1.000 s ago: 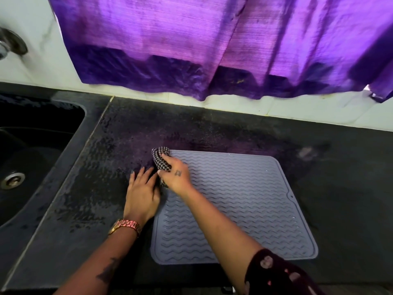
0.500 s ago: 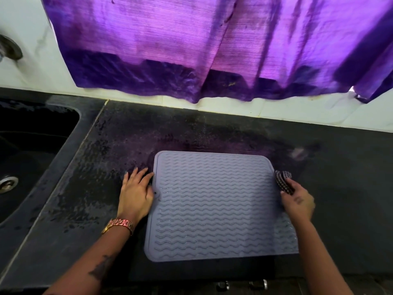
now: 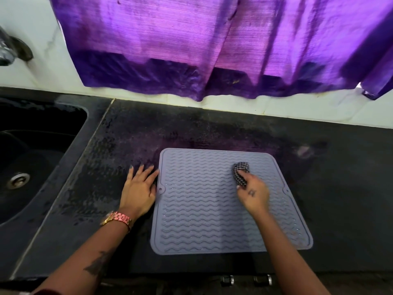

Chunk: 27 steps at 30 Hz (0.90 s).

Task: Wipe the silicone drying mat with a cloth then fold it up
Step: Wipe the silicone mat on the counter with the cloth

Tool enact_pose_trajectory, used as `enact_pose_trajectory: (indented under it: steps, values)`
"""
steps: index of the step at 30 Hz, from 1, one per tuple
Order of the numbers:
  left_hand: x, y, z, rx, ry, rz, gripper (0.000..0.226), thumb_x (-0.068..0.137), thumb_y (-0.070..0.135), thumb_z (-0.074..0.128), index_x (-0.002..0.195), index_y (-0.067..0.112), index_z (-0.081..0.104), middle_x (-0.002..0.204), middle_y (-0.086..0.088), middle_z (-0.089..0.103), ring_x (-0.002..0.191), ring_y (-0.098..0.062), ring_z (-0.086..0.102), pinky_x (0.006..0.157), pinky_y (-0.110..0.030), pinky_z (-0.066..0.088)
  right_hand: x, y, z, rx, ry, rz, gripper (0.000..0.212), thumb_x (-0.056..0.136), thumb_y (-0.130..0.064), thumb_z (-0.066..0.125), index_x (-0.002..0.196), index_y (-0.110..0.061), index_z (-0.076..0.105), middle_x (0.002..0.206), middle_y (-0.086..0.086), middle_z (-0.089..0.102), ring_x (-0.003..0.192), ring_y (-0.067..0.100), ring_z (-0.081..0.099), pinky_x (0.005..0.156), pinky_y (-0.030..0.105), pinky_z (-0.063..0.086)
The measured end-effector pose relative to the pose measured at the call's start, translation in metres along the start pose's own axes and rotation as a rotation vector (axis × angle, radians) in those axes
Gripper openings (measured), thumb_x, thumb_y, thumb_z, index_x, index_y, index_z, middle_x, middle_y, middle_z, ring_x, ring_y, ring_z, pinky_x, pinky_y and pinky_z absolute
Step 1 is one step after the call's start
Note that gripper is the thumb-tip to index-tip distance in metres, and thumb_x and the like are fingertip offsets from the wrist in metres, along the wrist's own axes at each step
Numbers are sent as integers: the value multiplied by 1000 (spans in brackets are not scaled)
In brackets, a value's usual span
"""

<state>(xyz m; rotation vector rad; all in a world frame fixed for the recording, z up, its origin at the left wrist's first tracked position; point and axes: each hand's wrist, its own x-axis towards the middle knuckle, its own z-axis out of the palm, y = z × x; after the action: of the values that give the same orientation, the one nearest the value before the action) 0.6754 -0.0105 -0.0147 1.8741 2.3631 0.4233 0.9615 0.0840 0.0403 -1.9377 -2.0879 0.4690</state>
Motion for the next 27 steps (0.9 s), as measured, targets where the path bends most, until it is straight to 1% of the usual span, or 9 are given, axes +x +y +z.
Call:
enact_pose_trajectory:
  steps: [6,9,11,16,19,22,24,25,27]
  values:
    - [-3,2,-1,5,31,33,74,80,41,7,142,17,40,150,-4,36,145,-25,16,119,-38,-5,-7,-56,29,-29,-74,-164,52,89,-22,53,139,-25,42,144,3,44,129,20,42,105,26,31]
    - [-2,2,0,-5,34,13,66,84,36,15,142,18,40,151,-4,34,145,-25,15,119,-37,-6,-10,-81,39,-43,-113,-263,54,87,-20,53,140,-25,42,142,2,45,124,20,45,103,25,35]
    - [-2,3,0,-13,33,-2,62,85,33,23,142,18,41,151,-4,33,145,-25,15,119,-37,-6,-14,-96,46,-55,-138,-344,55,86,-18,55,139,-24,42,140,3,47,122,24,46,103,29,35]
    - [-2,4,-2,-39,29,-7,62,83,31,26,141,16,43,150,-5,35,144,-26,17,119,-38,-4,-20,-128,59,-64,-182,-488,56,83,-16,57,137,-21,45,133,7,52,115,30,48,101,34,37]
    - [-2,4,-2,-55,33,-6,63,81,28,28,140,12,44,150,-7,36,144,-27,19,119,-38,-3,-25,-144,66,-72,-199,-541,55,80,-17,57,134,-21,48,128,9,55,109,32,51,96,34,42]
    - [-2,4,-2,-65,37,-18,64,80,27,29,140,8,42,149,-8,37,144,-27,20,119,-38,-2,-26,-151,70,-23,-216,-538,54,80,-15,57,132,-22,50,128,8,55,111,31,52,97,33,41]
    - [-2,5,-3,-101,54,-46,64,80,27,30,139,5,41,147,-10,39,143,-28,22,120,-39,1,-24,-149,67,216,-300,-436,51,82,-11,58,131,-22,53,131,5,56,117,24,53,101,28,40]
    - [-2,4,-3,-114,62,-58,65,80,28,31,140,5,39,147,-11,39,142,-28,23,120,-39,3,-23,-146,63,476,-394,-314,50,83,-6,59,131,-19,53,131,5,57,117,20,55,100,25,42]
    - [-3,5,-4,-111,65,-62,64,81,30,30,141,7,38,148,-10,38,143,-27,22,120,-38,2,-23,-131,53,1121,-566,-22,51,83,6,56,131,-9,52,125,9,60,106,18,61,87,24,51]
